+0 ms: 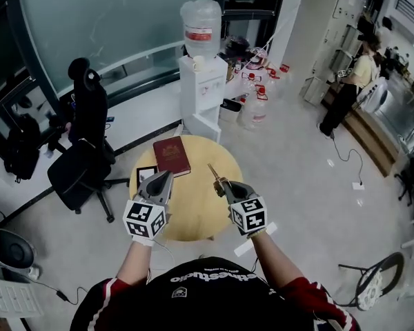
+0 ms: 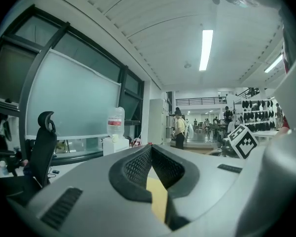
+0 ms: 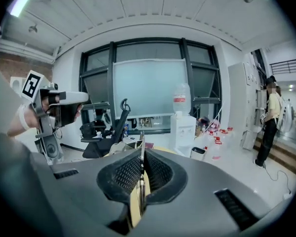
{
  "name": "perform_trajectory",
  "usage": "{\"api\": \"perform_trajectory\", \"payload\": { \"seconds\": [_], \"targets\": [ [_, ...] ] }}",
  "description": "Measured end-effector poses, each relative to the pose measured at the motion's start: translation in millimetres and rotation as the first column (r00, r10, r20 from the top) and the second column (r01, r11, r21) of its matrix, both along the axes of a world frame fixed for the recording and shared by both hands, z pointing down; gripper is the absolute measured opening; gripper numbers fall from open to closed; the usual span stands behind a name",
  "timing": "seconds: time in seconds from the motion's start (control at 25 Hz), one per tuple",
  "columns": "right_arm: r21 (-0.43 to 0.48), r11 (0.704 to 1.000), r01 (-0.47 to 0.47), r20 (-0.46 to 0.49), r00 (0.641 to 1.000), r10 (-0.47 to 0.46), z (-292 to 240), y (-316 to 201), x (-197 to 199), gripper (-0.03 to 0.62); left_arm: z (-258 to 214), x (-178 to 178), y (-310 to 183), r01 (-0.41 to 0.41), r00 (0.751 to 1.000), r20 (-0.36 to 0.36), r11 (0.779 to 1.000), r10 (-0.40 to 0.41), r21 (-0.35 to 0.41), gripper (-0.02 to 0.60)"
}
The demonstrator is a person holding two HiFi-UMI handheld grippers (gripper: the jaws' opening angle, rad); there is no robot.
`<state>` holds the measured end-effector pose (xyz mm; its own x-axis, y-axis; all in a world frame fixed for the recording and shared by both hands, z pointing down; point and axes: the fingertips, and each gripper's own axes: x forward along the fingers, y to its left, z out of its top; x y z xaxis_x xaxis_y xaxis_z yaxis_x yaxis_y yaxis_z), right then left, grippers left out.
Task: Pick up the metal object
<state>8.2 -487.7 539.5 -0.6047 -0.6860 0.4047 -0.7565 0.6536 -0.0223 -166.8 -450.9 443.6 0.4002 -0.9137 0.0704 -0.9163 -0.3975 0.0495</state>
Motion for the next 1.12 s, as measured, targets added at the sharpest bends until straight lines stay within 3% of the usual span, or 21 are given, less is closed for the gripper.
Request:
{"api": "perform_trajectory", "payload": {
  "seconds": [0.6, 1.12],
  "targets": [
    [0.112, 0.984, -0.14, 0.098, 0.987, 0.13, -76.3, 75.9, 4.2, 0.028, -34.1, -12.8, 65.0, -0.033, 0.998, -0.05, 0.998, 0.036, 0.058, 0.017],
    [0.195, 0.945, -0.262, 0.162, 0.959, 0.233, -115.6, 159.5, 7.5, 0.029, -41.8, -17.2, 122.4, -0.094, 0.993, -0.057, 0.992, 0.099, 0.079, 0.017]
  ]
}}
